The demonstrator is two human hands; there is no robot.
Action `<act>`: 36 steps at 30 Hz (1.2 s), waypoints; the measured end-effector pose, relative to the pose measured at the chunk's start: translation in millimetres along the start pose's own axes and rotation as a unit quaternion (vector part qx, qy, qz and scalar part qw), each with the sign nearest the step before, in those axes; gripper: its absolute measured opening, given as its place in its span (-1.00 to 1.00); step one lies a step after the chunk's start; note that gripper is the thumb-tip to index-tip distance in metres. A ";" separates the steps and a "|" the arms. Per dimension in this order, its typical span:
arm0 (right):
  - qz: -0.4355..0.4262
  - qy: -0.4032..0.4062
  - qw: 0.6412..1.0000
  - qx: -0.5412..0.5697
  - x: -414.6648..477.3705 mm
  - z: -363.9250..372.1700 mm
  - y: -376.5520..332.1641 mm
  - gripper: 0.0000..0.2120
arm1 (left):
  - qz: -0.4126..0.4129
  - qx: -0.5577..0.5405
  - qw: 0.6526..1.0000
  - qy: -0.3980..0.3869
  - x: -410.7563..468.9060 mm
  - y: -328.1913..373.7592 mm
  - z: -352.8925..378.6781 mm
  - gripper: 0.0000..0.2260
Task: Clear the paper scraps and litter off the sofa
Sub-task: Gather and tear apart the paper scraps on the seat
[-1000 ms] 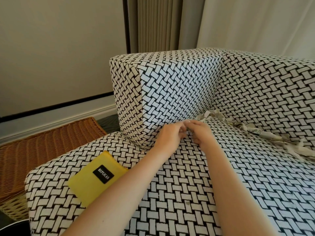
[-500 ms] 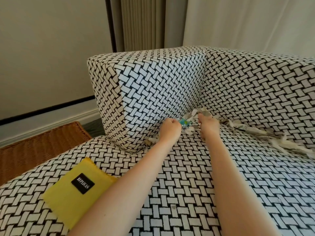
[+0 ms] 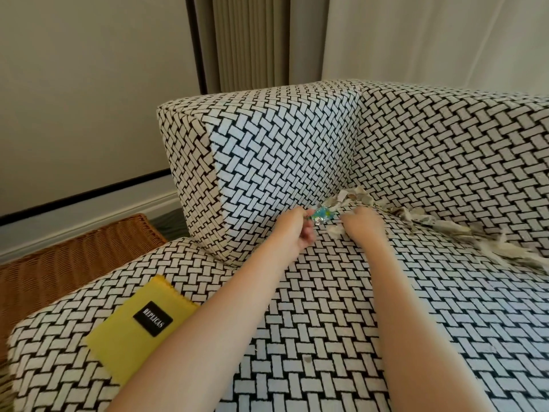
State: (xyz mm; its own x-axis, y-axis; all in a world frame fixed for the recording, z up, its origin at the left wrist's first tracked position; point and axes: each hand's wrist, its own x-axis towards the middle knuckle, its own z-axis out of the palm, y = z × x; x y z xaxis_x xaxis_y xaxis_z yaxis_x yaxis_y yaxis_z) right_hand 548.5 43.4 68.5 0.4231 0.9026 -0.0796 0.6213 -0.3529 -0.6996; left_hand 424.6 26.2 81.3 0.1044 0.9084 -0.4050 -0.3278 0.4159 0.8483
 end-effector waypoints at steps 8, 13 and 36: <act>0.185 -0.101 0.734 0.646 -64.3 23.1 -30.8 -0.75 | 0.017 -0.194 0.980 -0.043 -46.0 12.0 -15.9 -0.70; 0.171 -0.170 0.728 0.641 -118.5 33.4 -42.3 -0.81 | 0.122 -0.050 0.991 -0.033 -76.5 12.5 -24.2 -0.66; 0.241 -0.329 0.635 0.656 -168.7 71.7 -74.8 -0.73 | 0.038 0.729 0.684 0.004 -126.8 42.7 -188.5 -0.51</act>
State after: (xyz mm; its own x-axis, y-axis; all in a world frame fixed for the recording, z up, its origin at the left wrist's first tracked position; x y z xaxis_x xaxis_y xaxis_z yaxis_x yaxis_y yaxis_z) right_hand 383.3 -64.8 83.3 -0.2802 0.8275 -0.4866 -0.7421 -0.5083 -0.4370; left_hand 220.4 -79.5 104.6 0.1321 0.9316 -0.3386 0.9527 -0.0250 0.3030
